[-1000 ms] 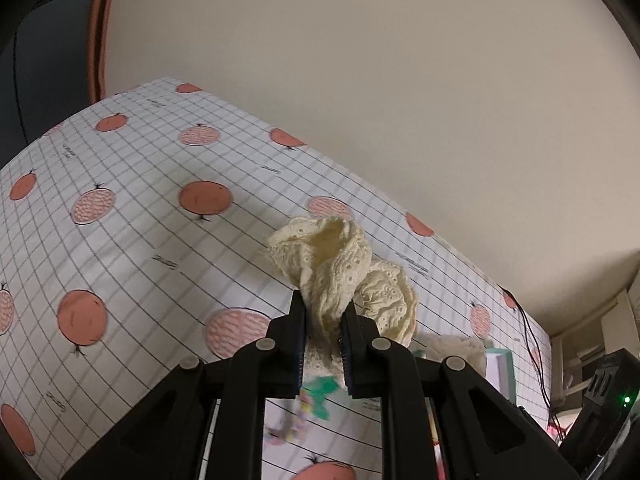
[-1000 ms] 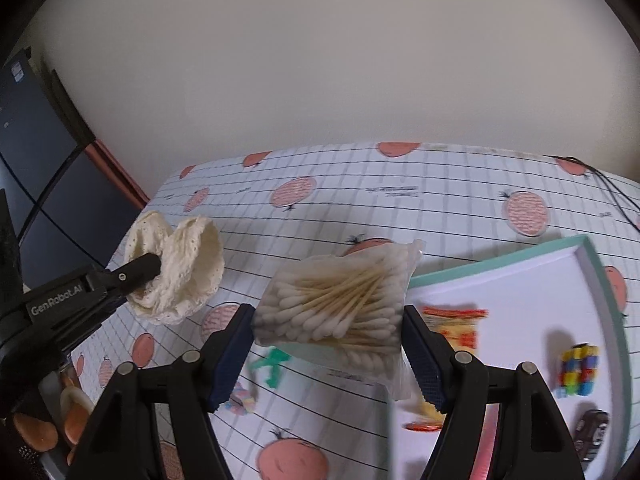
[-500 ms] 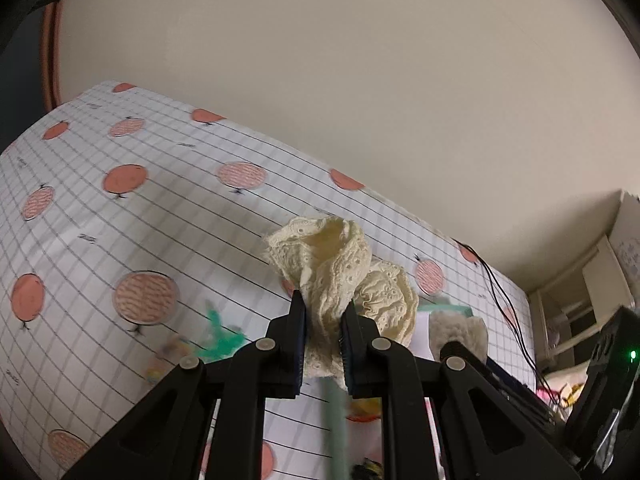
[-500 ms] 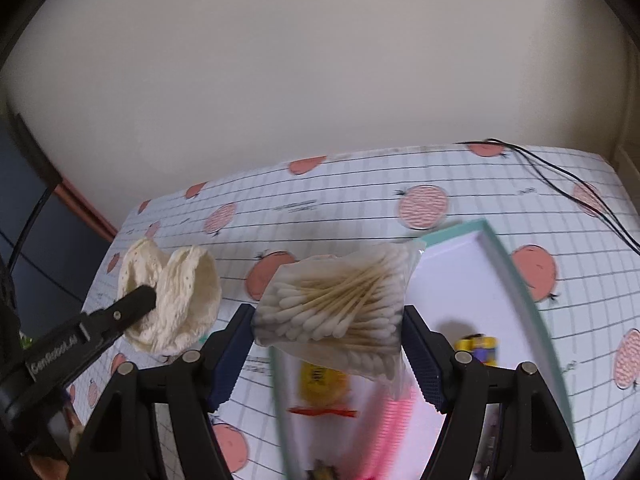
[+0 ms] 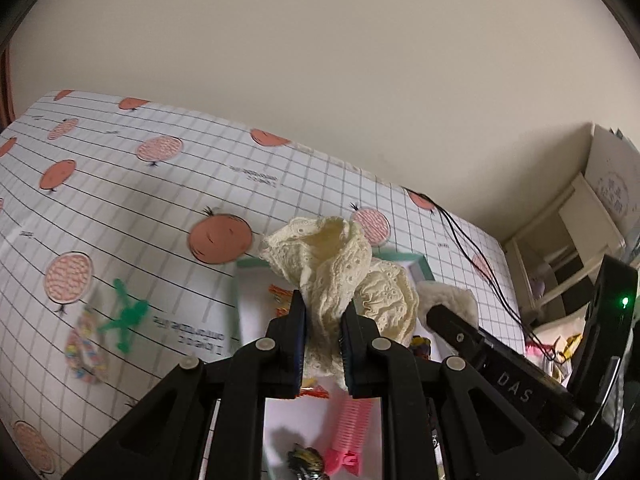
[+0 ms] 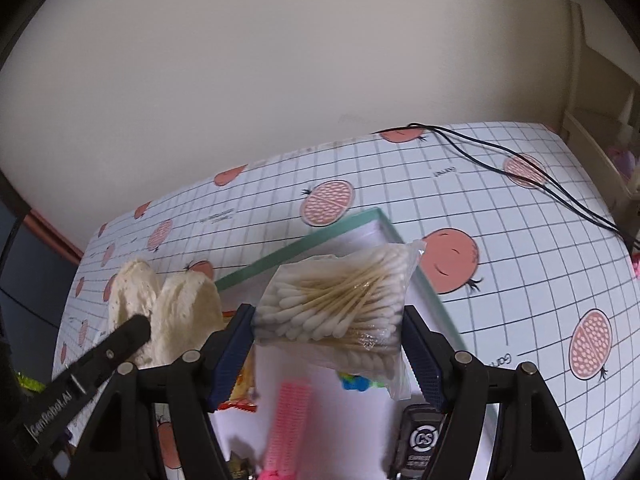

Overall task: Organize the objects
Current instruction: 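Carry the scrunchie and cotton swab bag over the tray with both tools, then open both tools to drop the scrunchie and cotton swabs into the tray, then move both open tools back toward the rainbow pipe cleaner and green figure, then grasp the rainbow pipe cleaner with the left tool while the right tool grasps the green figure, then carry the pipe cleaner and green figure over the tray with both tools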

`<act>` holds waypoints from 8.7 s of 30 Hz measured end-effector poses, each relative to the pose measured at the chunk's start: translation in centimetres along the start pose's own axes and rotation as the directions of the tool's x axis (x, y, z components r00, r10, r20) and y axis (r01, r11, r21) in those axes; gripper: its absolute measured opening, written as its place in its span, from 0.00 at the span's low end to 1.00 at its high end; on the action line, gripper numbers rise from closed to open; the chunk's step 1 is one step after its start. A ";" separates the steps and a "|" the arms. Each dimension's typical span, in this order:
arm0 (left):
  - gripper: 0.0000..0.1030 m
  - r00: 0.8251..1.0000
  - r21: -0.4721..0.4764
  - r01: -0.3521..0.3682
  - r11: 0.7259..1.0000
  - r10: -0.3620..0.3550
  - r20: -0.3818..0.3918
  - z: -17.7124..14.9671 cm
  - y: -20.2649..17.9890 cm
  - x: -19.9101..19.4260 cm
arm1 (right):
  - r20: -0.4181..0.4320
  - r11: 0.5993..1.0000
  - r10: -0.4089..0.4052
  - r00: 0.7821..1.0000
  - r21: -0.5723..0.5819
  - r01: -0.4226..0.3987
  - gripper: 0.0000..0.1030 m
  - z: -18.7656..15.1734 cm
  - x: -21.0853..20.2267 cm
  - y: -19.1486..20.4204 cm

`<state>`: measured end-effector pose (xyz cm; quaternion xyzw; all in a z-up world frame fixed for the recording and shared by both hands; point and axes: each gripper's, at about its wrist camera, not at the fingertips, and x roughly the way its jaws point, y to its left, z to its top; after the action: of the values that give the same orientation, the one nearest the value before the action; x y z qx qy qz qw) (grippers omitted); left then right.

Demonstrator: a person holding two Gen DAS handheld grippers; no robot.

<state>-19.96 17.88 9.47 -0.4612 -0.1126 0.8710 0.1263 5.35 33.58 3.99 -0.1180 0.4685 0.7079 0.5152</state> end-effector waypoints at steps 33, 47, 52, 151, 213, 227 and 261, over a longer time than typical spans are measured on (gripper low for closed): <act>0.27 0.985 -0.026 0.046 0.999 -0.050 -0.164 -3.0 0.2 5.6 | -0.044 0.997 -0.068 0.997 0.041 0.070 0.74 -1.1 3.1 -1.9; 0.52 0.990 -0.024 0.058 0.998 -0.061 -0.131 -1.1 -0.4 3.1 | -0.023 0.998 -0.045 0.999 0.042 0.046 0.76 0.2 1.2 -1.6; 0.52 0.995 -0.020 0.053 0.998 -0.055 -0.087 0.0 -0.8 1.8 | 0.002 0.999 -0.040 0.999 0.026 0.040 0.76 1.1 -0.5 -0.7; 1.00 0.915 -0.254 -0.395 0.883 0.402 -0.026 2.2 19.9 -8.4 | -0.158 0.942 0.062 0.985 -0.317 -0.110 1.00 -3.1 3.1 21.2; 0.13 0.897 -0.141 -0.394 0.908 0.347 -0.274 -2.7 19.7 -0.8 | -0.267 0.966 0.113 0.957 -0.194 -0.169 0.33 -8.0 12.3 22.8; 0.11 0.923 -0.219 -0.341 0.914 0.282 -0.261 -2.8 21.0 -1.4 | -0.267 0.962 0.148 0.952 -0.183 -0.200 0.18 -8.0 11.9 22.7; 0.11 0.952 -0.175 -0.294 0.940 0.272 -0.143 0.8 18.0 -3.8 | -0.216 0.955 0.127 0.968 -0.237 -0.178 0.17 -5.9 5.1 18.5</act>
<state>-20.70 -0.38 7.24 -0.5328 -0.1218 0.8365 -0.0395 -14.34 31.48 7.58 -0.2165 0.4307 0.7845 0.3901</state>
